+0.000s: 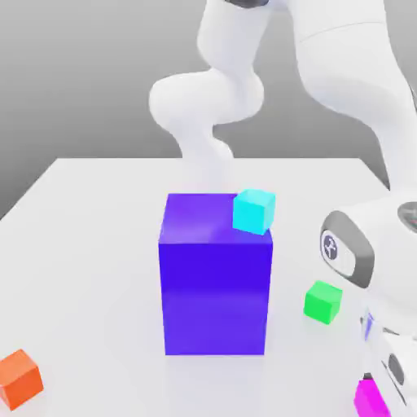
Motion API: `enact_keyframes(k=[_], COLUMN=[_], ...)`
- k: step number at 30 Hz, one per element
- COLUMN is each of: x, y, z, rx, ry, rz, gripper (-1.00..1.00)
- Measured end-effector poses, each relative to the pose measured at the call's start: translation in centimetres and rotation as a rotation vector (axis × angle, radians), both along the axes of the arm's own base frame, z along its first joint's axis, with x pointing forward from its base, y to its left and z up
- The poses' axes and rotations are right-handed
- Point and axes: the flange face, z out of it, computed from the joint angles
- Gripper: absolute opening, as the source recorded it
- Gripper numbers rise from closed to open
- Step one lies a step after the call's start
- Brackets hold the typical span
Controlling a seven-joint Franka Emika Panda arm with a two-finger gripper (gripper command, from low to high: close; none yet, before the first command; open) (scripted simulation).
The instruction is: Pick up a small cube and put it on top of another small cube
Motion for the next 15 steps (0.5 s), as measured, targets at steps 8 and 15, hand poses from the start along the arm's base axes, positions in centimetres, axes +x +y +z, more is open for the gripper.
enact_keyframes(k=[8,15], x=[-0.1,-6.0], y=[0.0,-1.0], z=[5.0,9.5], rx=[-0.002,-0.041], ry=[0.002,-0.005], rz=[0.005,0.229], gripper=[-1.0,-1.0])
